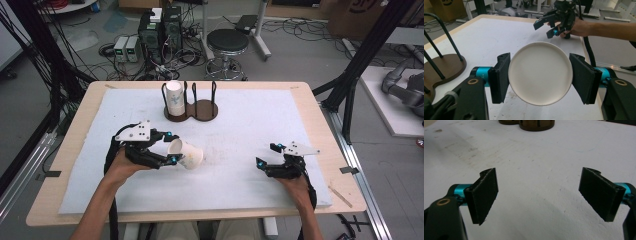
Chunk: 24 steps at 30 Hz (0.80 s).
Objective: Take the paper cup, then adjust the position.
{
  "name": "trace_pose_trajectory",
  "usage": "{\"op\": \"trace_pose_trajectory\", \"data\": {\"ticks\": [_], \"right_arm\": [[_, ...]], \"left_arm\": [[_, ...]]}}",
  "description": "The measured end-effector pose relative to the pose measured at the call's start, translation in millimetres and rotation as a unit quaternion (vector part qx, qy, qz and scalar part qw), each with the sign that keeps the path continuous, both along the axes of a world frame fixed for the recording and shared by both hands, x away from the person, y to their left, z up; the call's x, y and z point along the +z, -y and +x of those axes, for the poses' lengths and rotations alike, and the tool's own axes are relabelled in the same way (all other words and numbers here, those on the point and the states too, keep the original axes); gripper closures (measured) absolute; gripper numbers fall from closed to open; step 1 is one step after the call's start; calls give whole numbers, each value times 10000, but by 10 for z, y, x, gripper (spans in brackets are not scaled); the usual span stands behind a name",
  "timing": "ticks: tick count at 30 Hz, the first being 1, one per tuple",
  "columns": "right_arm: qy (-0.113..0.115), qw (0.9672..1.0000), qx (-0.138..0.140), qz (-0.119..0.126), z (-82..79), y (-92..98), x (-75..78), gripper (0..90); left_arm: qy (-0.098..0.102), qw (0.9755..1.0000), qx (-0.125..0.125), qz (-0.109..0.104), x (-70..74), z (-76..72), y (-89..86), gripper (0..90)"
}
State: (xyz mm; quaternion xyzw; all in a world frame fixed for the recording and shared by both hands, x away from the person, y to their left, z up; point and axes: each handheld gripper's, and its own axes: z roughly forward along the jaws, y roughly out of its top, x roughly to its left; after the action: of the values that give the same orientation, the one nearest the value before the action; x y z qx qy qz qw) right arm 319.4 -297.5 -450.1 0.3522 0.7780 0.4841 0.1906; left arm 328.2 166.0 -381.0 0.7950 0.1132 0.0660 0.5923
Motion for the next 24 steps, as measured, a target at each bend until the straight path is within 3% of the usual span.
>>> {"op": "trace_pose_trajectory", "data": {"ticks": [11,15,24], "right_arm": [[-8,10000,5,-8,8,0,-1,162],[-108,9999,40,-38,10,-12,2,162],[-174,9994,307,36,49,14,15,162]], "left_arm": [[14,10000,7,-53,-6,6,-9,364],[-3,10000,7,-70,-20,7,-5,364],[-13,9998,-1,-213,-39,3,-16,364]]}}
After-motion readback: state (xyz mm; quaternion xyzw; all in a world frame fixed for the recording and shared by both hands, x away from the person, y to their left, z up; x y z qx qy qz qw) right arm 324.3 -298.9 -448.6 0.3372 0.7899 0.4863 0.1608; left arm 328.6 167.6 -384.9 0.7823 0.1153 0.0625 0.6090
